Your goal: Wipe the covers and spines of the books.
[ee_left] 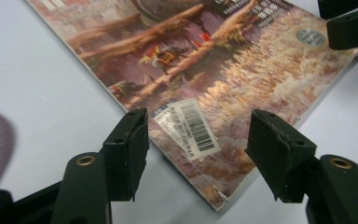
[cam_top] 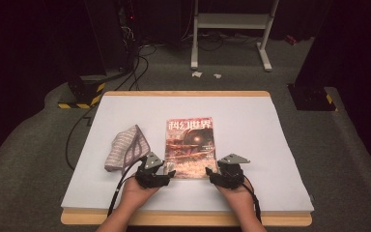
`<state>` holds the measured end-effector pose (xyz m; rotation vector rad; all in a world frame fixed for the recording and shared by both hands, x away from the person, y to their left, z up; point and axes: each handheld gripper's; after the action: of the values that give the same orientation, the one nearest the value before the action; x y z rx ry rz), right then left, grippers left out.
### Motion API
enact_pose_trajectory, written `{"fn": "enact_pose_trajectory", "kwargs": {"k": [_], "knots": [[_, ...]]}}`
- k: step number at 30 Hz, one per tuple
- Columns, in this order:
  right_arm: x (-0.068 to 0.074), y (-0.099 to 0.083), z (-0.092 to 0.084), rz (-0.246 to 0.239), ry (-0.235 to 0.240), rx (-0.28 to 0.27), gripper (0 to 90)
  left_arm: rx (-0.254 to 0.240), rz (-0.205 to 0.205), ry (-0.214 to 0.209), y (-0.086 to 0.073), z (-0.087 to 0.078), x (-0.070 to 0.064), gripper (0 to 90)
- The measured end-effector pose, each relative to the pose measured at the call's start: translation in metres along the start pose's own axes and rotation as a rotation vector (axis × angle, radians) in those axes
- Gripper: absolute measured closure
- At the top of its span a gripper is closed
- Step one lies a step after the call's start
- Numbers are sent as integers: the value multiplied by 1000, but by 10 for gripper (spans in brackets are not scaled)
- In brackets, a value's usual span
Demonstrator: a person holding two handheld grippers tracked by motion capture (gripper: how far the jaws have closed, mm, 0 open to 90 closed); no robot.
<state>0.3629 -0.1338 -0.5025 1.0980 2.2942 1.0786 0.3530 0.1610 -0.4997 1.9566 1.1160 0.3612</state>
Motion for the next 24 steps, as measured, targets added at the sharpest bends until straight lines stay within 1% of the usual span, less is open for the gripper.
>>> {"fn": "enact_pose_trajectory", "kwargs": {"k": [3, 6, 9, 10, 11, 14, 15, 16, 17, 18, 19, 20, 21, 22, 23, 24], "knots": [[-2, 0, -3, 0, -3, -12, 427, -18, -4, 13, 0, -6, 5, 400], [-3, -1, -7, -6, -13, -22, 427, -46, -16, 30, -1, -17, 12, 406], [-6, -2, -11, -16, -36, -35, 422, -81, -16, 60, -2, -29, 20, 412], [-8, -3, -13, -18, -50, -38, 416, -87, -10, 72, -2, -33, 23, 411], [-10, -4, -15, -19, -57, -41, 413, -103, -18, 91, -2, -38, 28, 412], [-19, -7, -24, -16, -95, -51, 398, -139, -37, 110, -1, -52, 38, 410], [-22, -9, -26, -13, -104, -54, 390, -152, -39, 130, -1, -57, 42, 410], [-27, -11, -31, -4, -122, -61, 377, -160, -46, 141, -1, -61, 45, 409], [-32, -12, -34, 3, -140, -63, 367, -172, -58, 143, -2, -65, 49, 408], [-38, -15, -39, 8, -162, -65, 362, -179, -61, 145, -2, -68, 51, 408], [-41, -17, -43, 10, -175, -68, 355, -181, -60, 147, -3, -70, 53, 408], [-45, -18, -46, 18, -190, -70, 350, -183, -57, 161, -6, -73, 54, 408], [-45, -18, -46, 18, -190, -70, 350, -183, -57, 161, -6, -73, 54, 407], [-52, -21, -53, 30, -215, -83, 345, -178, -52, 170, -7, -75, 56, 407], [-59, -25, -60, 40, -244, -84, 337, -177, -61, 171, -9, -75, 59, 405], [-62, -26, -61, 48, -251, -82, 335, -176, -67, 168, -9, -76, 60, 405]]}}
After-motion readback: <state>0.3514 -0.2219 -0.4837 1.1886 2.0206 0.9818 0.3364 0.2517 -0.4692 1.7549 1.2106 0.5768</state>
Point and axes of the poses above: each handheld gripper's, and its own axes: z roughly forward along the jaws, y roughly out of its top, x roughly to its left, and after that the axes turned 8 degrees about -z, right-handed
